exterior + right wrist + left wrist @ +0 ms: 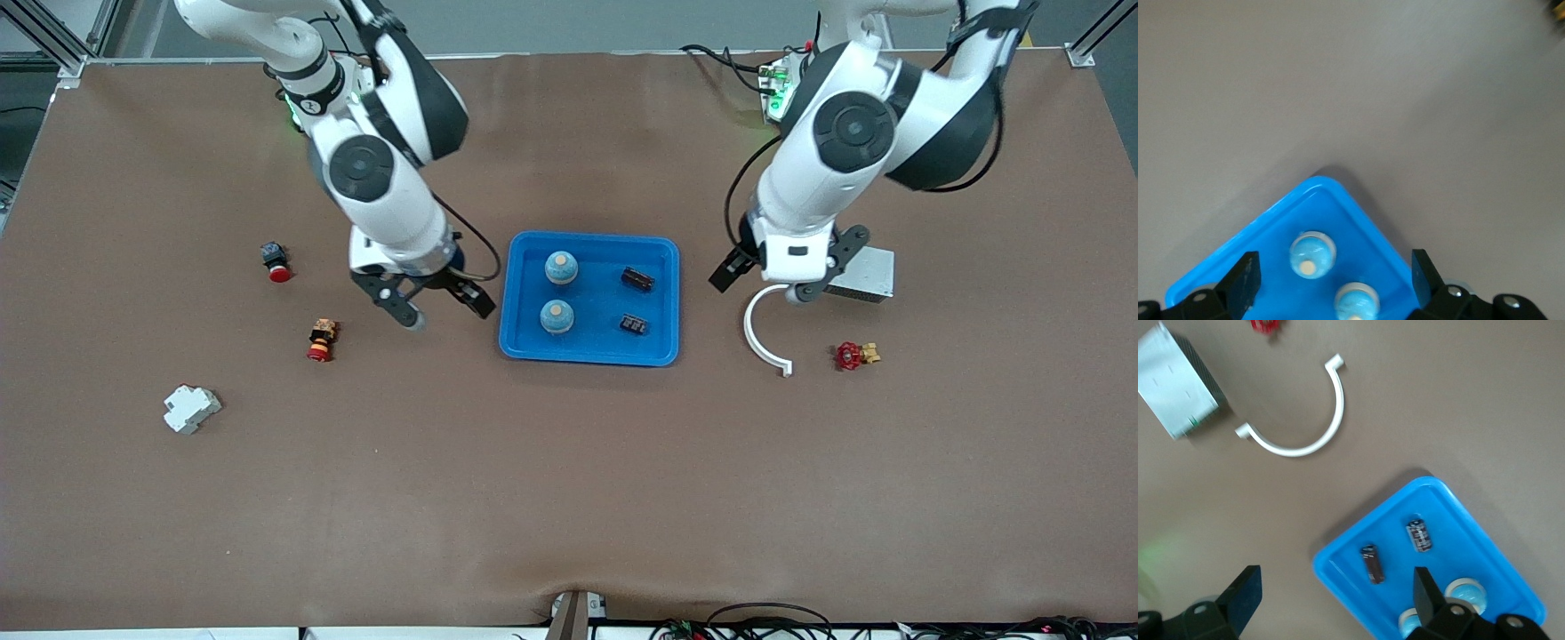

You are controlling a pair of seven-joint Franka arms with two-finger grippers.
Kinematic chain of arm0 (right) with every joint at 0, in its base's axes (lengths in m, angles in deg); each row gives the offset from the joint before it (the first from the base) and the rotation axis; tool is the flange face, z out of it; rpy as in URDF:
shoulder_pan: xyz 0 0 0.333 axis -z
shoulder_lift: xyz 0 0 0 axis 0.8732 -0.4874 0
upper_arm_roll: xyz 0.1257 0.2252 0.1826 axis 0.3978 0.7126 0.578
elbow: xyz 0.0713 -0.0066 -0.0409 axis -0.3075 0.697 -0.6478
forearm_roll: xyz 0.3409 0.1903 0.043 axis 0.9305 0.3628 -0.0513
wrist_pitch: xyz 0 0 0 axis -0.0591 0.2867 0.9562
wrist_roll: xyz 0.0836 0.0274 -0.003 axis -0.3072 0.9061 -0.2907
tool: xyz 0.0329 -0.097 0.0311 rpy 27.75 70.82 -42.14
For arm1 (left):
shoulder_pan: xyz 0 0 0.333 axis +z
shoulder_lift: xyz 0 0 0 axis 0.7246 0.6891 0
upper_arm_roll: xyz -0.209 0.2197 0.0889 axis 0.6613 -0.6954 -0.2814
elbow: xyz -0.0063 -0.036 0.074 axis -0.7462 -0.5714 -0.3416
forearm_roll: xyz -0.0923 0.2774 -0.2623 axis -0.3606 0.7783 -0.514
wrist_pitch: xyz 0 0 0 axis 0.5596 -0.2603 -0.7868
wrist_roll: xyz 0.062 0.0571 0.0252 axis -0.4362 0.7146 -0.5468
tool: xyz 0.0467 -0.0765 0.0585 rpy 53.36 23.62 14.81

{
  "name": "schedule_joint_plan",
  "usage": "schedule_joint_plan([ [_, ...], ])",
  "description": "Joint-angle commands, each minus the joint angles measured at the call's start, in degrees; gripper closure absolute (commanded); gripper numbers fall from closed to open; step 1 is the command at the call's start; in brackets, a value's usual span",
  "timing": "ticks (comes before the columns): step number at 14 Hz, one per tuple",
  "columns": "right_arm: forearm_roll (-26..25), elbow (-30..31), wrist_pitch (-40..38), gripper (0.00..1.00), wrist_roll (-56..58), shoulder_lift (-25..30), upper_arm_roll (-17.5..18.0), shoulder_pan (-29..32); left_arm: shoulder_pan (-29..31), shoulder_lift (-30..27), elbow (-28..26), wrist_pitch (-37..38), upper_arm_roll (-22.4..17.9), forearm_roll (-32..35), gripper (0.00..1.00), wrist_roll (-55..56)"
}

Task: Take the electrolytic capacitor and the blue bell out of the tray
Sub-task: 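Grasp a capacitor with the left gripper while the right gripper grasps a bell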

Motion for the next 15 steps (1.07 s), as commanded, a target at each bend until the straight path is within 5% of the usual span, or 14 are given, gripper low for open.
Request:
schedule_joint_plan([
  [1, 0.9, -1.4, 5.5, 0.00, -4.4, -5.2, -0.7, -3.2, 0.0, 1.4, -3.0, -7.1, 2.4, -0.5, 0.00, 6.6],
  [7, 0.0, -4.5, 7.1, 0.00, -9.0, -12.1, -0.8, -6.6, -2.8, 2.9, -10.9, -18.0, 2.6, -0.1, 0.03, 7.0],
  [15, -1.8, -8.5, 9.2, 0.00, -13.9, -18.3, -1.1, -8.6, -7.0, 13.2, -10.9, -26.3, 2.5, 8.0, 0.14, 25.1],
])
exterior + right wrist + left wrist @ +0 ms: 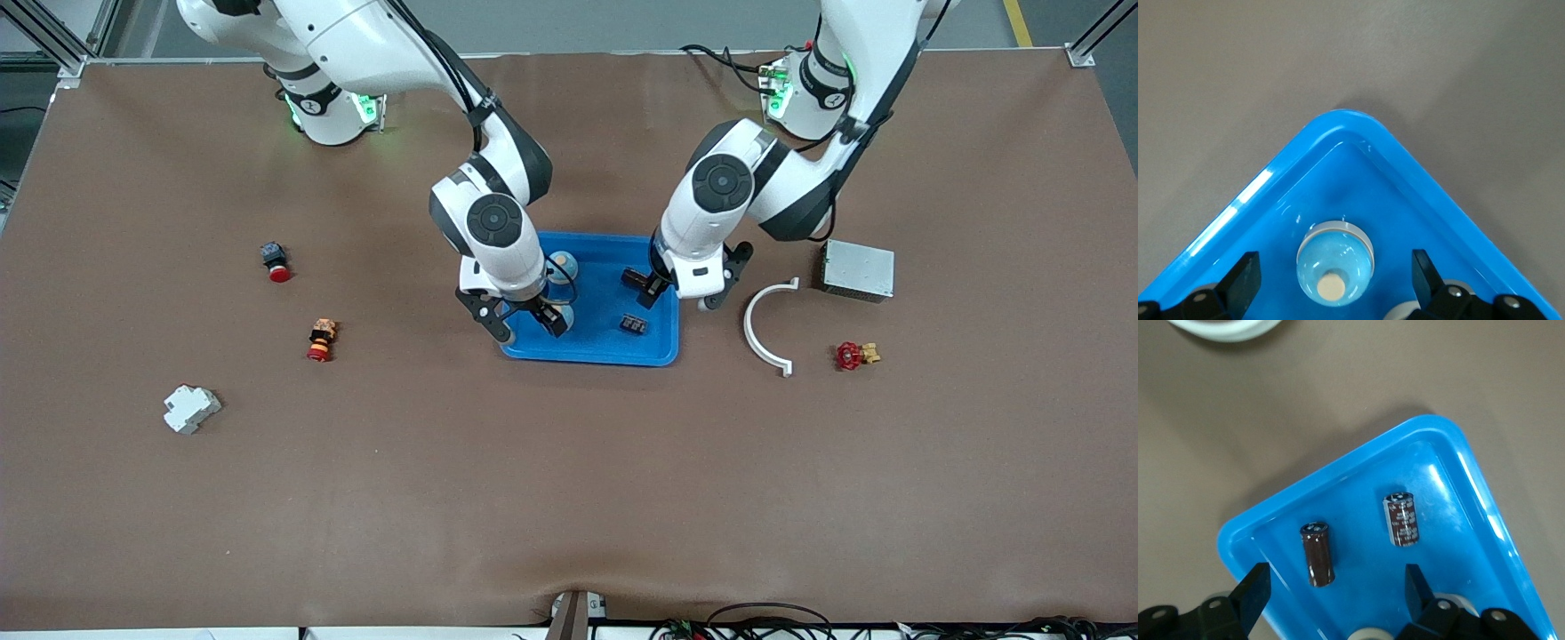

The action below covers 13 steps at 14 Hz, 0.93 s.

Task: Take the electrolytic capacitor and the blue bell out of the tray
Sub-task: 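Grasp a capacitor with the left gripper while the right gripper grasps a bell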

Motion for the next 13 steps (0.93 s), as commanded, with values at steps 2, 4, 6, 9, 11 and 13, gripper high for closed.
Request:
schedule_joint_plan([
  [2, -1.4, -1.6, 1.0, 0.00, -3.0, -1.9, -0.8, -1.7, -1.0, 3.4, 0.2, -1.3, 0.0, 4.9, 0.16, 7.5],
  [4, -1.3, -1.6, 1.0, 0.00, -3.1, -2.2, -0.8, -1.9, -1.9, 4.8, 0.2, -1.3, 0.0, 4.9, 0.19, 8.0],
  [6, -1.4, -1.6, 2.0, 0.00, -4.5, -2.8, -0.8, -2.3, -2.2, 6.2, 0.3, -1.3, 0.0, 5.1, 0.24, 9.7],
  [9, -1.4, -1.6, 3.3, 0.00, -4.9, -3.7, -0.8, -2.9, -3.2, 7.1, 0.3, -1.5, 0.0, 5.3, 0.26, 10.5],
  [11, -1.5, -1.6, 3.7, 0.00, -5.7, -4.2, -0.9, -3.2, -3.3, 8.2, 0.3, -3.2, -0.1, 5.3, 0.28, 11.2],
  [13, -1.4, -1.6, 4.2, 0.00, -5.8, -4.5, -0.9, -3.2, -4.1, 9.4, 0.4, -4.2, -0.1, 6.4, 0.29, 12.1],
])
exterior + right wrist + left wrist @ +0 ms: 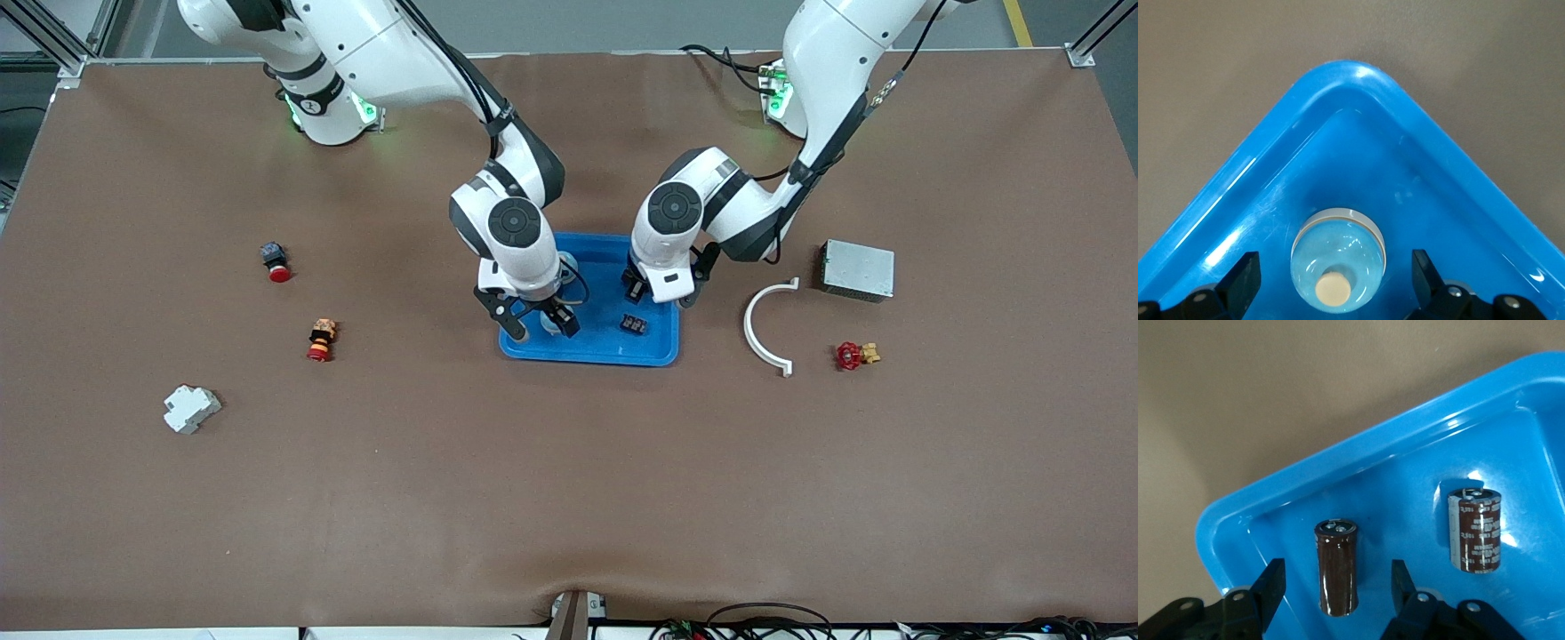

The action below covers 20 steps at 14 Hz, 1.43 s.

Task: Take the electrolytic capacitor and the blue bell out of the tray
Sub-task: 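Lift the capacitor and the bell out of the tray with both grippers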

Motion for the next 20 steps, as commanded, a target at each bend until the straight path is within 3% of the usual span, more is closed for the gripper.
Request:
schedule_joint_plan([
  [1, -1.3, -1.4, 0.5, 0.00, -2.0, -1.3, -0.8, -0.9, -0.9, 2.0, 0.4, -1.9, -0.1, 2.8, 0.31, 3.3],
  [4, -1.3, -2.7, 0.5, 0.00, -3.4, -2.4, -0.8, -1.1, -1.2, 3.5, 0.5, -3.2, -0.2, 4.1, 0.38, 5.6],
  [5, -1.3, -3.1, 0.5, 0.00, -3.4, -2.7, -0.8, -1.1, -1.1, 3.5, 0.6, -3.4, -0.1, 4.1, 0.48, 5.7],
  [8, -1.3, -3.3, 0.5, 0.00, -3.5, -3.0, -0.8, -1.2, -1.0, 3.4, 0.8, -3.4, -0.2, 4.1, 0.90, 5.7],
  [9, -1.4, -3.4, 0.5, 0.00, -3.4, -3.1, -0.8, -1.2, -0.9, 2.9, 0.9, -3.2, -0.3, 4.1, 1.00, 5.7],
  [10, -1.7, -3.4, 0.5, 0.00, -3.4, -3.2, -0.8, -1.2, -0.4, 2.4, 0.9, -2.8, -0.4, 4.2, 1.00, 5.6],
  [12, -3.2, -3.4, 0.5, 0.15, -3.5, -3.3, -0.8, -1.2, 0.0, 0.0, 1.0, 0.1, -0.5, 6.1, 1.00, 5.4],
  [13, -3.3, -3.4, 0.5, 0.33, -3.4, -3.4, -0.8, -1.2, 0.7, -1.5, 1.7, 2.9, -0.5, 7.1, 1.00, 5.2],
  [15, -3.3, -3.4, 0.5, 0.86, -3.5, -3.4, -0.7, -1.2, 1.4, -4.7, 2.0, 7.3, -0.6, 7.3, 1.00, 4.6],
  [16, -3.2, -3.4, 0.5, 1.00, -4.0, -3.4, -0.7, -1.2, 3.0, -6.2, 2.1, 9.8, -0.6, 7.3, 1.00, 4.3],
  [20, -3.2, -4.6, -0.2, 1.00, -5.0, -3.3, -0.6, -1.2, 8.5, -10.4, 2.0, 16.7, -0.3, 7.9, 1.00, -3.5],
])
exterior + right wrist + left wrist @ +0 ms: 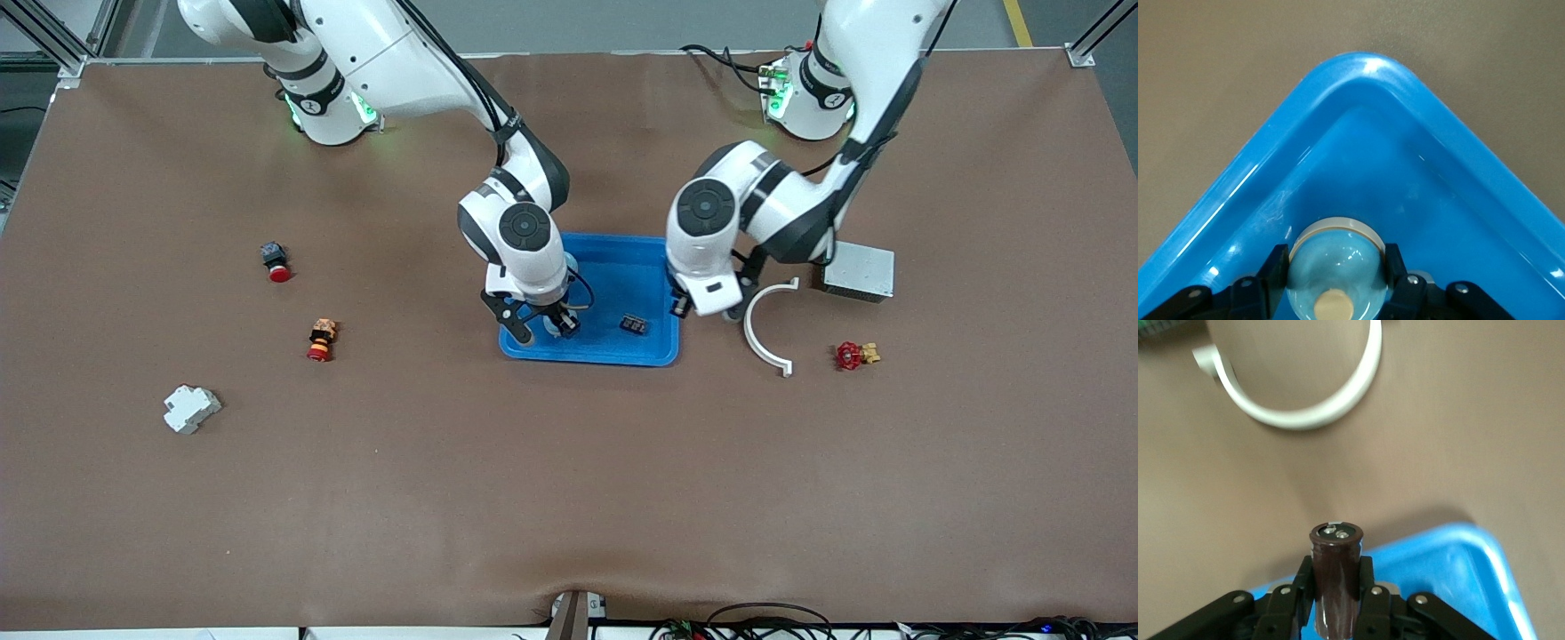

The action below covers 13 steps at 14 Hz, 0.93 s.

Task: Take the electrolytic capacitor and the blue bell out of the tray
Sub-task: 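Lift the capacitor and the bell out of the tray with both grippers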

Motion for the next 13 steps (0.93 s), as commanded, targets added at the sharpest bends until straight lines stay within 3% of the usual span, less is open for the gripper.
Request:
schedule_joint_plan([
  [1, -0.9, -2.7, -1.2, 1.00, -1.9, -0.6, -0.5, -0.8, 4.3, -2.9, -1.3, 2.7, 0.4, 1.1, 1.00, -3.9],
  [3, -0.9, -4.5, -5.5, 1.00, -1.5, -0.3, -0.5, -0.7, 8.6, -3.6, -1.8, 4.3, 0.4, 1.2, 1.00, -8.9],
  [7, -1.1, -12.1, -26.4, 1.00, 7.3, 1.0, -0.7, 1.1, 15.2, -2.9, -3.0, 4.7, 0.7, 1.1, 1.00, -15.0],
  [10, -1.1, -11.5, -37.1, 1.00, 18.1, 7.0, -0.8, 5.9, 21.2, -1.7, -3.6, 4.0, 0.6, 1.1, 1.00, -21.8],
  [13, -3.5, -8.4, -40.8, 1.00, 29.0, 12.7, -0.9, 10.8, 26.0, -1.5, -6.7, -0.4, 0.6, 1.2, 1.00, -27.5],
])
